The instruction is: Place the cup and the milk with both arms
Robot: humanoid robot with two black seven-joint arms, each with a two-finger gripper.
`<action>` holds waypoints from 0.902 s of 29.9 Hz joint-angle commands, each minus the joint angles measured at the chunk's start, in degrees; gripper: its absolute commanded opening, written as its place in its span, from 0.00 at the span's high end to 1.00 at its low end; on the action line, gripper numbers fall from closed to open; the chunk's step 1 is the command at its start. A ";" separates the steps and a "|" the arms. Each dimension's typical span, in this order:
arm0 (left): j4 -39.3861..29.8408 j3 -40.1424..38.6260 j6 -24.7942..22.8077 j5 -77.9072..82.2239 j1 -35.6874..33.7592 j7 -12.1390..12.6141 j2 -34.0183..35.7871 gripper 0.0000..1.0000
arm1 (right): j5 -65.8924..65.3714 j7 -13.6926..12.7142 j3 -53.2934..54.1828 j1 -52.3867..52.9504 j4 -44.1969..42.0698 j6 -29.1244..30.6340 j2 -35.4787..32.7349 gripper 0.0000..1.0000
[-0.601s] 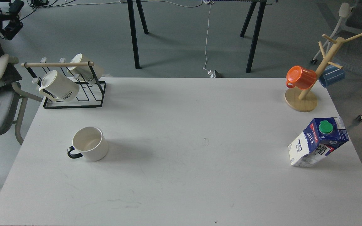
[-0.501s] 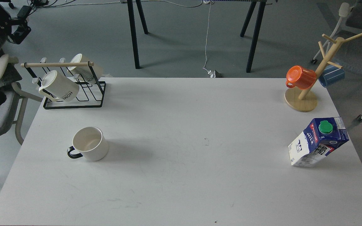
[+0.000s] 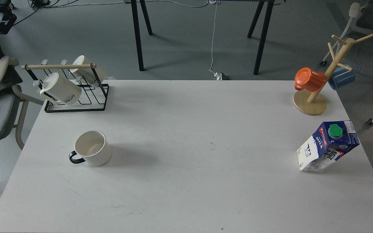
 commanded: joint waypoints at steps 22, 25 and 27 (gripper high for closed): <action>-40.01 6.61 4.07 92.90 2.59 0.00 18.39 0.00 | -0.42 -0.21 -0.91 -0.88 1.41 0.00 0.63 0.02; -39.94 12.32 11.30 101.53 4.09 0.00 17.26 0.00 | -0.42 -0.21 -1.00 -1.05 1.41 0.00 0.54 0.02; -39.06 14.88 12.90 105.41 4.09 0.00 14.98 0.00 | -0.42 -0.21 -1.09 -1.14 1.41 0.00 0.54 0.02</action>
